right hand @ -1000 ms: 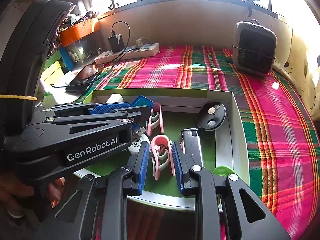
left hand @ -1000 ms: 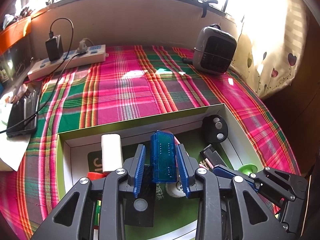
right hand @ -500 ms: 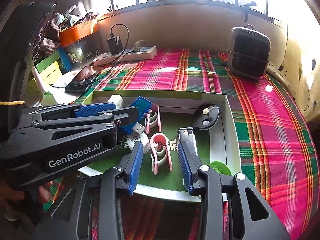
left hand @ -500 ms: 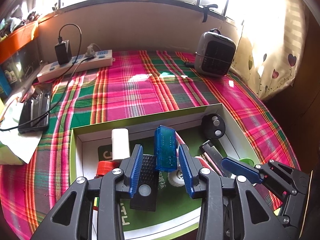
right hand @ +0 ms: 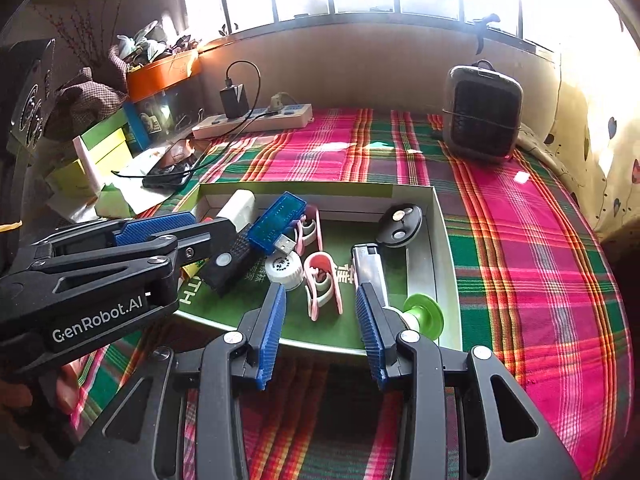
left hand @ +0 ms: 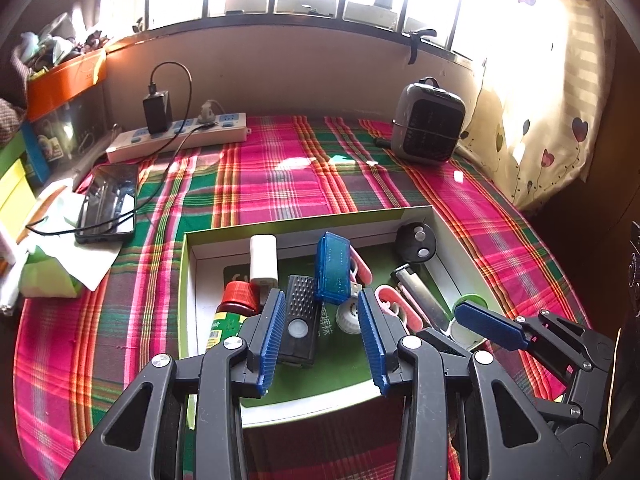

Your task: Organize rigid objects

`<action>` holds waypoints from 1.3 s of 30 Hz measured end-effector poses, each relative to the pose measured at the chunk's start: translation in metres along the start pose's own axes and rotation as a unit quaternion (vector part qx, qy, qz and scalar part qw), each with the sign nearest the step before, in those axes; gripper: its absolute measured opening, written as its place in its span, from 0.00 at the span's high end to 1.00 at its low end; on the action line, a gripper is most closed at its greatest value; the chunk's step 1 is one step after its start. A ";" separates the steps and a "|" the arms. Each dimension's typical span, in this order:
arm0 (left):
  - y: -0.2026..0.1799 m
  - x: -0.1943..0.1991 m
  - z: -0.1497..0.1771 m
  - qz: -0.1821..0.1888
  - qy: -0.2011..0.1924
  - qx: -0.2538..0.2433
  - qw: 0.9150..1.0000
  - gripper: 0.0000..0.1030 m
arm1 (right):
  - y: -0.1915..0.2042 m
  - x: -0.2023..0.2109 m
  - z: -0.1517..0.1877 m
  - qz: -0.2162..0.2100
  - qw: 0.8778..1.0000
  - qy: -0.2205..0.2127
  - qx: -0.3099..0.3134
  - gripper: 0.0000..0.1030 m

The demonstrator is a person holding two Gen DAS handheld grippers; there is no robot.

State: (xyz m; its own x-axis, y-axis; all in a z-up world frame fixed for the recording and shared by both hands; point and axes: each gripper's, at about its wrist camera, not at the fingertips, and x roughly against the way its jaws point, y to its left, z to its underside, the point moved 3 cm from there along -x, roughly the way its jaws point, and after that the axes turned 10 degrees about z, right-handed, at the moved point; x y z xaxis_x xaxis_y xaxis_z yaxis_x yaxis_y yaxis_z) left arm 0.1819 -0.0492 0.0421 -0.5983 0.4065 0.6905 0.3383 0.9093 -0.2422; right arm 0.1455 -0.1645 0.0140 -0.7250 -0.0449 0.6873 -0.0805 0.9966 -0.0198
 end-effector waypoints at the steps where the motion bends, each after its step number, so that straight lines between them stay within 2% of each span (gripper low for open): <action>1: 0.000 0.003 0.002 -0.003 -0.001 0.002 1.000 0.64 | 0.000 0.002 0.001 0.000 1.000 -0.001 -0.001 0.63; 7: -0.003 0.023 0.018 -0.010 -0.009 0.009 1.000 0.64 | -0.001 0.016 0.008 0.003 1.000 -0.007 -0.005 0.63; 17: -0.005 0.042 0.056 -0.052 -0.003 0.010 0.999 0.64 | -0.010 0.031 0.031 0.018 1.000 -0.002 -0.006 0.63; 27: -0.006 0.037 0.092 -0.052 0.025 0.024 0.998 0.64 | -0.021 0.027 0.057 0.041 0.999 0.029 -0.012 0.63; 39: 0.000 0.030 0.112 -0.070 0.041 0.036 0.996 0.64 | -0.030 0.023 0.070 0.069 0.996 0.048 -0.013 0.63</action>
State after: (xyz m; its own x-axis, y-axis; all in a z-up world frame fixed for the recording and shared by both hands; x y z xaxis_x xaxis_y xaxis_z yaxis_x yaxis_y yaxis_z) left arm 0.0826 -0.0274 -0.0128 -0.5738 0.2696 0.7734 0.2013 0.9617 -0.1859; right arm 0.0833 -0.2004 -0.0203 -0.6593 0.0990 0.7454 0.0341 0.9942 -0.1018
